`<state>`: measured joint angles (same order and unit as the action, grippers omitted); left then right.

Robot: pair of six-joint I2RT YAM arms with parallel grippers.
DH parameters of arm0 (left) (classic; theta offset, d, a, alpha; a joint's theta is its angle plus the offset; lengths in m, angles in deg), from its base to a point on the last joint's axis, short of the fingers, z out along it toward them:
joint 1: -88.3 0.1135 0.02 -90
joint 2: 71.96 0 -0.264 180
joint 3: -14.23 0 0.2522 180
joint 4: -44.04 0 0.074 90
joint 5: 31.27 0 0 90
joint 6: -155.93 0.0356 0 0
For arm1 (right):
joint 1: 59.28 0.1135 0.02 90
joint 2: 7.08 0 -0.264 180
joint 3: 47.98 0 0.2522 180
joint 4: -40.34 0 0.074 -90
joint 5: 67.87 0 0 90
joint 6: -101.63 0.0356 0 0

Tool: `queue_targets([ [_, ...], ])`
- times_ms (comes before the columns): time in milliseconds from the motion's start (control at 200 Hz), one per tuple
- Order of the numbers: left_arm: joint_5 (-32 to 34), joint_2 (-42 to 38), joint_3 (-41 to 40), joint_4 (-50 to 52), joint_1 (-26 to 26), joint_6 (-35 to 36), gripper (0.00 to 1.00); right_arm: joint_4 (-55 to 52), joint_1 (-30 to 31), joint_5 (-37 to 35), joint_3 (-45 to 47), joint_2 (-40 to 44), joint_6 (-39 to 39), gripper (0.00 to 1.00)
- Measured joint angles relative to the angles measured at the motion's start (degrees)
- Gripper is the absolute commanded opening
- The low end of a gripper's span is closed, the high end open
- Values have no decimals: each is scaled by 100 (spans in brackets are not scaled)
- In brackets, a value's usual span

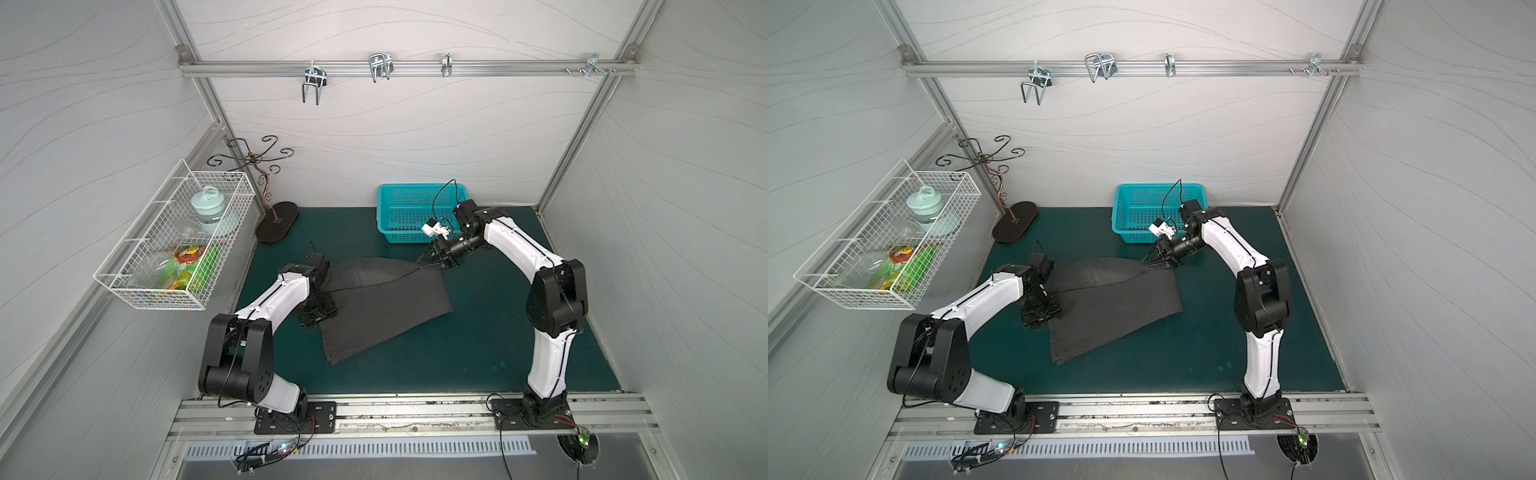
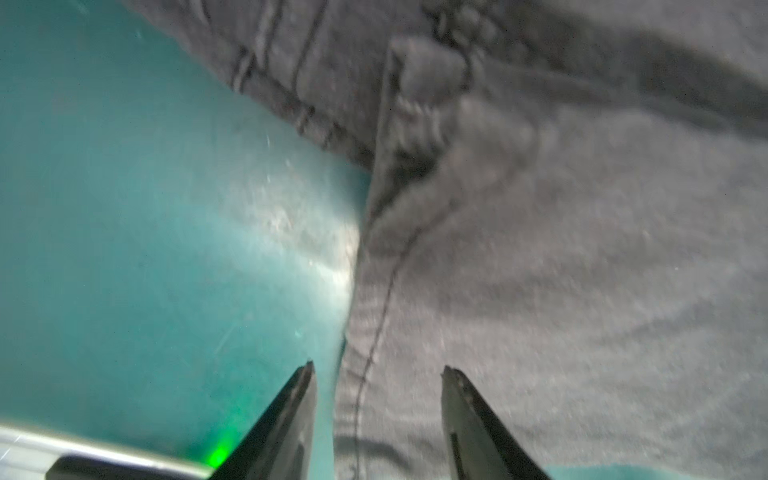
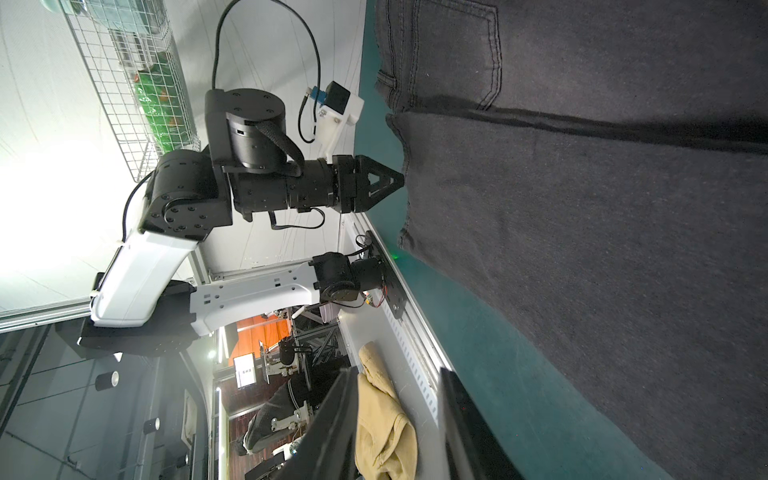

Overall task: Roll up the long pants
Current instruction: Fold the long pant at the center of the board.

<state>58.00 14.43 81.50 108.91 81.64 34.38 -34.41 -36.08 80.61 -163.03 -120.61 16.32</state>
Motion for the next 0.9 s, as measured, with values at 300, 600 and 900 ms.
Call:
queue_targets([
  [300,-503,457,-186,-966,328,442,56,-48,-11,-87,-2,-55,0,35],
  [600,-1252,726,-179,-1558,396,542,43,-101,-133,-133,-57,-96,-2,35],
  [900,-1373,903,-103,-1624,404,570,0,-98,-192,-144,-57,-98,0,35],
])
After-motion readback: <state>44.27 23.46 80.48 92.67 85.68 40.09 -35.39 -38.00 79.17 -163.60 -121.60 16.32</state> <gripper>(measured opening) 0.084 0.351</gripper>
